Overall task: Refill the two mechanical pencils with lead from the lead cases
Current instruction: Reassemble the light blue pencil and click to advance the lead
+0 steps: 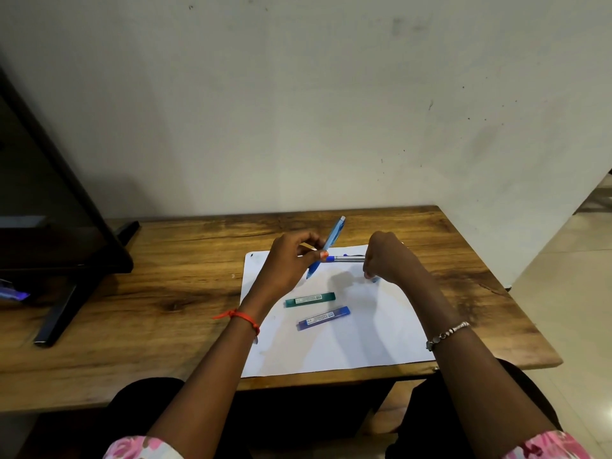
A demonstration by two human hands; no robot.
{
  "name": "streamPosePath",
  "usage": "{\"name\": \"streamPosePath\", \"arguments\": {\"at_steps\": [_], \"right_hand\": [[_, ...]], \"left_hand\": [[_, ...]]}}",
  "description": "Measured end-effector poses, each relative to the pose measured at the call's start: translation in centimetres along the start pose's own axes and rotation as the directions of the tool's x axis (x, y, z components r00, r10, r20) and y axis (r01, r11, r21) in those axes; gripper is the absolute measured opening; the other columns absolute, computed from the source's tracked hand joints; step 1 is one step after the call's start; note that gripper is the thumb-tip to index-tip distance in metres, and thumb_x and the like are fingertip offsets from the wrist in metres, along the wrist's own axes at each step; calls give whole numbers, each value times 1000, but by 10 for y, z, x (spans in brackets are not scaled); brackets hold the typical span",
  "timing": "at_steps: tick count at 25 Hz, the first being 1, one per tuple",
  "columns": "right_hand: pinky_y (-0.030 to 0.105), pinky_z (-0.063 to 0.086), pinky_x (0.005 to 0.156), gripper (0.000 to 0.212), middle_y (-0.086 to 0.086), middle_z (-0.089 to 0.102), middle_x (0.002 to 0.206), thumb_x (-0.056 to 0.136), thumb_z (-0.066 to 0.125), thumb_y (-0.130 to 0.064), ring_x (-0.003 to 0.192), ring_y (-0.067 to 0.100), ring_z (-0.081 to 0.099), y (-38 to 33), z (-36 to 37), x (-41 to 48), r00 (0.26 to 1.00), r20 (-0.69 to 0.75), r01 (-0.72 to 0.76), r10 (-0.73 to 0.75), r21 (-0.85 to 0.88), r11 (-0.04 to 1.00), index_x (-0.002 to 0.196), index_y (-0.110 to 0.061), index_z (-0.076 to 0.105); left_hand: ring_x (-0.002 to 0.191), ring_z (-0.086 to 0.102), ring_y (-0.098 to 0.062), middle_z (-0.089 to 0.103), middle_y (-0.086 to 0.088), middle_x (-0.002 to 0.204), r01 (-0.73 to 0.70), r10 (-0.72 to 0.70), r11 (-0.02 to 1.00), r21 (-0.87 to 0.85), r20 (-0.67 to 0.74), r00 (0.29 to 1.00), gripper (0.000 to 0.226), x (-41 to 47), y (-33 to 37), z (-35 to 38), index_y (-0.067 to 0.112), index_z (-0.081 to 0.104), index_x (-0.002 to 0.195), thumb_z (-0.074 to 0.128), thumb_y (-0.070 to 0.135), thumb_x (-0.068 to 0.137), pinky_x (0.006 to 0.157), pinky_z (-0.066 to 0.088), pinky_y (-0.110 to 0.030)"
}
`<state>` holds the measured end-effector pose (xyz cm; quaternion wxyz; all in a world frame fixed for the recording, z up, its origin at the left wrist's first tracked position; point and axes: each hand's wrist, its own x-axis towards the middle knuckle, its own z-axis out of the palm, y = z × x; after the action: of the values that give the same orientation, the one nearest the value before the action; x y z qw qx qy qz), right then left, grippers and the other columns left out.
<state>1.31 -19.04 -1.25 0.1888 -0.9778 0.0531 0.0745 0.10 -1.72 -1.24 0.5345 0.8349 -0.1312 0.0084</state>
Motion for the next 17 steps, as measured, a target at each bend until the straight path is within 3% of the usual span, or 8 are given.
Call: {"name": "streamPosePath", "arguments": {"at_steps": [5,8,9,11,13,17], "right_hand": [[29,44,68,25,19,60,110,80,66,-1,93,30,61,-4,2,1,999,-31,35,-35,-8,999,103,5,59],[18,43,58,17,17,69,90,77,68,-2,65,13,57,-6,-6,4,987,-121,131,-101,274,953,92,6,70],[16,41,55,13,15,69,81,78,67,-2,59,9,54,-8,-13,1,976,-183,190,-120,435,880,87,4,72],[18,43,54,10,12,66,72,79,66,-2,55,10,52,-9,-24,-7,953,-276,295,-128,734,612,87,-2,73],[19,47,56,15,6,68,71,81,65,-1,56,10,54,-8,-29,-12,934,-326,357,-145,844,400,92,-9,72],[19,48,57,16,-2,72,76,82,64,-2,65,10,59,-12,-28,-15,926,-334,374,-175,869,323,92,-12,71]], "left_hand": [[86,61,-20,62,-4,92,3,-3,1000,11,6,1000,14,1,-1,0,1,64,95,63,5,81,83,52,-36],[88,60,-20,62,-5,94,9,-9,1000,18,8,1000,16,1,-1,0,0,64,97,63,6,82,84,51,-35],[88,59,-19,62,-5,94,11,-11,1000,20,9,1000,16,1,-1,0,0,64,97,63,6,82,84,51,-35],[88,59,-19,61,-4,94,13,-13,1000,22,11,1000,16,2,-1,0,0,64,97,62,6,82,84,51,-35],[88,60,-20,63,-7,96,16,-16,999,30,11,1000,16,3,-2,1,0,64,97,62,6,82,86,51,-36],[90,61,-23,66,-15,102,17,-17,999,35,16,1000,16,4,-5,1,0,64,96,62,8,82,86,52,-39]]}}
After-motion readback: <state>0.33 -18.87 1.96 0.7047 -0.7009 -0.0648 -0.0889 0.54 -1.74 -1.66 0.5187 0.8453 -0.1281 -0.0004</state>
